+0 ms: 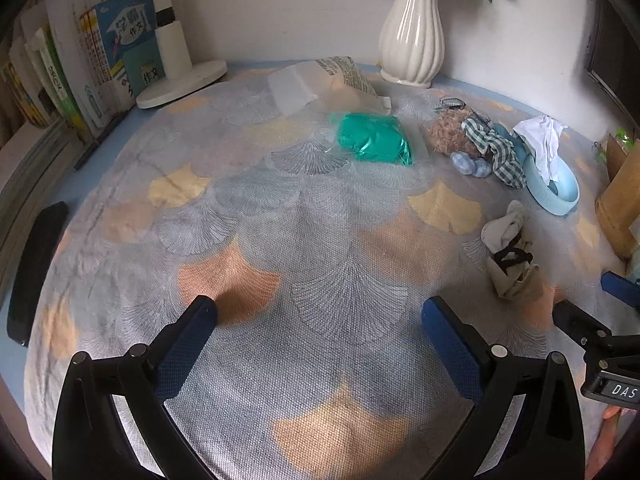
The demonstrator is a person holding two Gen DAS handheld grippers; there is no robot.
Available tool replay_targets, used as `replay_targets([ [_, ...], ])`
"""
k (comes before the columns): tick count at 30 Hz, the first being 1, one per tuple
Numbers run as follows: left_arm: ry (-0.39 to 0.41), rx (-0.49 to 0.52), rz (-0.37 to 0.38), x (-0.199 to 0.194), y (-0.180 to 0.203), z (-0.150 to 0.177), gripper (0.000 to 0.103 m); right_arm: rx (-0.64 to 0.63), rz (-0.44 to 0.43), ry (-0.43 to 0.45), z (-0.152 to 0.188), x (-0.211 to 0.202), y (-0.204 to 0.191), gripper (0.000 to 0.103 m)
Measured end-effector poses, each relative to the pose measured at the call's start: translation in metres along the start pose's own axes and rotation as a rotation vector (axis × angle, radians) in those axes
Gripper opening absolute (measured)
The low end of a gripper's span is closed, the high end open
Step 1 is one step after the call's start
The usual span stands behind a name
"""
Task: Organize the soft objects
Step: 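Grasp the teal pouch with the left gripper while the right grasps the white strapped bundle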
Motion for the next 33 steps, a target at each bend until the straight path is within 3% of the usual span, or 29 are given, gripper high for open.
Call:
replay_targets([
  [13,-0.004,0.001,-0.001,0.0,0.001,0.0,0.102,0.02,-0.011,0.009,0.002,-0.002,-0.001,0.103],
  [17,-0.041,0.033,0.028,-0.002,0.001,-0.002,0.102,0.051,-0.121,0.014,0.006,-0.014,-0.004,0.103],
  [19,-0.063,0.065,0.064,-0.004,0.002,-0.011,0.102,0.052,-0.174,0.02,0.003,-0.016,-0.013,0.103],
  [24,-0.027,0.038,0.166,-0.007,0.001,-0.054,0.101,-0.03,-0.221,-0.003,-0.011,-0.007,-0.047,0.103],
  [27,-0.011,0.051,0.16,0.008,0.011,-0.076,0.093,-0.032,-0.222,-0.015,-0.018,0.006,-0.057,0.103],
  [29,0.002,0.076,0.151,0.018,0.02,-0.085,0.093,-0.035,-0.21,-0.022,-0.02,0.012,-0.062,0.098],
  [31,0.023,0.099,0.146,0.026,0.031,-0.091,0.091,-0.05,-0.178,-0.034,-0.023,0.02,-0.066,0.086],
  [33,0.039,0.103,0.114,0.032,0.036,-0.095,0.083,-0.058,-0.146,-0.026,-0.026,0.024,-0.069,0.08],
])
Point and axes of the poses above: each gripper's, at about its wrist camera, not at the fingertips, and x roughly the way its jaws point, y to its right, z to its underside, the point moved 1 cm from there along x, roughly the way its jaws point, and after that the axes turned 15 degrees about -z, right-handed, at the moved point
